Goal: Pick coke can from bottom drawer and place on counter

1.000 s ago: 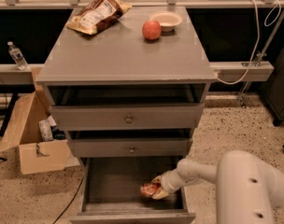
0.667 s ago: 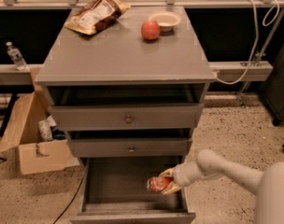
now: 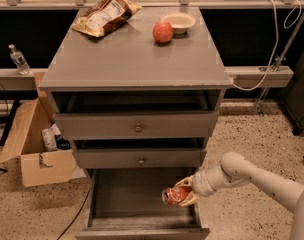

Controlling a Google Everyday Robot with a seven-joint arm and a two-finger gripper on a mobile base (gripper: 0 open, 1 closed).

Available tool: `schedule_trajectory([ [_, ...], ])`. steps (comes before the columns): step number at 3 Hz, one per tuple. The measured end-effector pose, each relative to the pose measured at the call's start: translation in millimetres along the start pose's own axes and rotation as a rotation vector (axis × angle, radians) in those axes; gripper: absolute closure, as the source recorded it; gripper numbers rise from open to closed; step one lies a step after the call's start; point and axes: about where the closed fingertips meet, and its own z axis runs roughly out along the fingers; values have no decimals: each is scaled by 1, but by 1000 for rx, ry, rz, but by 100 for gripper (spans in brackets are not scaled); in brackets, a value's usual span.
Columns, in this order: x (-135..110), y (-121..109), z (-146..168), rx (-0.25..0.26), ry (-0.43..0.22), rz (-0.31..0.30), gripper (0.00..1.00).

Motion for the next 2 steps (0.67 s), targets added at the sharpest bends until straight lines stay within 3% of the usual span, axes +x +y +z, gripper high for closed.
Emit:
schedule_trajectory([
  [1, -11, 1, -10, 4, 2, -11, 100],
  [2, -55, 7, -55, 47, 42, -31, 100],
])
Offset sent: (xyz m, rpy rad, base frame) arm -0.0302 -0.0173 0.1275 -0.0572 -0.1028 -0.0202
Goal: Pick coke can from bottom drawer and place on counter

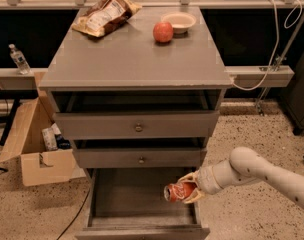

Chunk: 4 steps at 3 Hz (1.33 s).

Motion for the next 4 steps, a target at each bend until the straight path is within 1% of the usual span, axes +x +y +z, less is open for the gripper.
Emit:
schedule_trajectory([
  [1, -44, 11, -51, 39, 58, -28, 100],
  [2, -95, 4, -121, 124, 182, -36, 100],
  [3, -96, 0, -126, 130, 187, -36, 100],
  [4, -104, -21, -156, 159, 210, -37, 100],
])
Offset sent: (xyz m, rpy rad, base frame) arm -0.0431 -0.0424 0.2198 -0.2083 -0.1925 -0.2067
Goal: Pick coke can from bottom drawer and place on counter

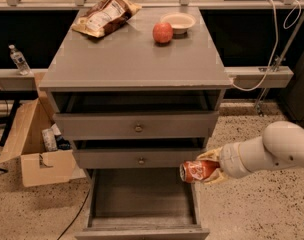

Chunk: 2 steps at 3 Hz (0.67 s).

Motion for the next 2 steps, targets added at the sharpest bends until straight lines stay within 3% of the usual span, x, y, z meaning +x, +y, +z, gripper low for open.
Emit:
schedule_trajectory([
  [2, -11, -105, -119, 122, 89, 20, 100],
])
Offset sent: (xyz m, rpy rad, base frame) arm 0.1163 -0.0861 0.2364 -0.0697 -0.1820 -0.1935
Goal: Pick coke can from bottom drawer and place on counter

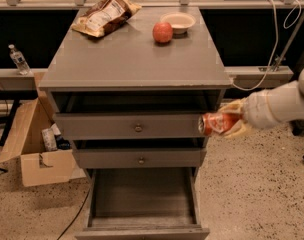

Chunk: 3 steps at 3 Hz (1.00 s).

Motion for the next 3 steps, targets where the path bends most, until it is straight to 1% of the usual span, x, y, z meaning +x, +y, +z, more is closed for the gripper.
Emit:
schedule_trajectory([
  [1, -6, -62, -50, 70, 33, -4, 100],
  [2, -15, -71, -51, 62, 24, -8, 100],
  [3, -45, -105, -60, 55, 2, -59, 100],
])
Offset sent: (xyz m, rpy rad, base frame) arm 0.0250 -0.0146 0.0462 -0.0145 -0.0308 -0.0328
